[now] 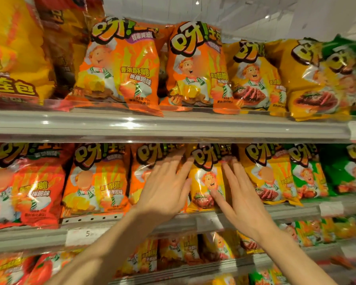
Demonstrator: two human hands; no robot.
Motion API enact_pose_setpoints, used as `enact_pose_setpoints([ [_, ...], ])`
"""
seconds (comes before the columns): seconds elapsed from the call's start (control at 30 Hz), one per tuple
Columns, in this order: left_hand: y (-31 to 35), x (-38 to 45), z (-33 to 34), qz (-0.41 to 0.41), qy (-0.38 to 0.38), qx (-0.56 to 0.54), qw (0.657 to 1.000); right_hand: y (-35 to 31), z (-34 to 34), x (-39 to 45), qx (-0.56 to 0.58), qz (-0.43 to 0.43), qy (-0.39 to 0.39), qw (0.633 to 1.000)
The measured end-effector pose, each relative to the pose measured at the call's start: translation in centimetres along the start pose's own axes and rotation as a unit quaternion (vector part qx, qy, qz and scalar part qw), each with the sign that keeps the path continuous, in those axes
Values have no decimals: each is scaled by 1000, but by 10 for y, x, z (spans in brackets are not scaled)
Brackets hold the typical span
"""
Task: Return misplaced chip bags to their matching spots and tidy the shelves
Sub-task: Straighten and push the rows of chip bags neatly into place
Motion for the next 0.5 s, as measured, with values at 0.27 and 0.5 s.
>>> enact_pose_setpoints([
  [0.27,55,67,18,-57,-86,31,994,29,13,-10,12,-21,42,999],
  [0.5,58,78,33,-88,-92,62,990,34,12,-12,0,-44,87,995],
])
Point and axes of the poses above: each hand's wrist, its own x-axis towards the middle knuckle, its own z-axis out of the palm, y = z × x, the point moved 3 cm from there along x, towards the middle knuckle, and after that the axes turned 11 degrees about x, right-handed, at the moved point
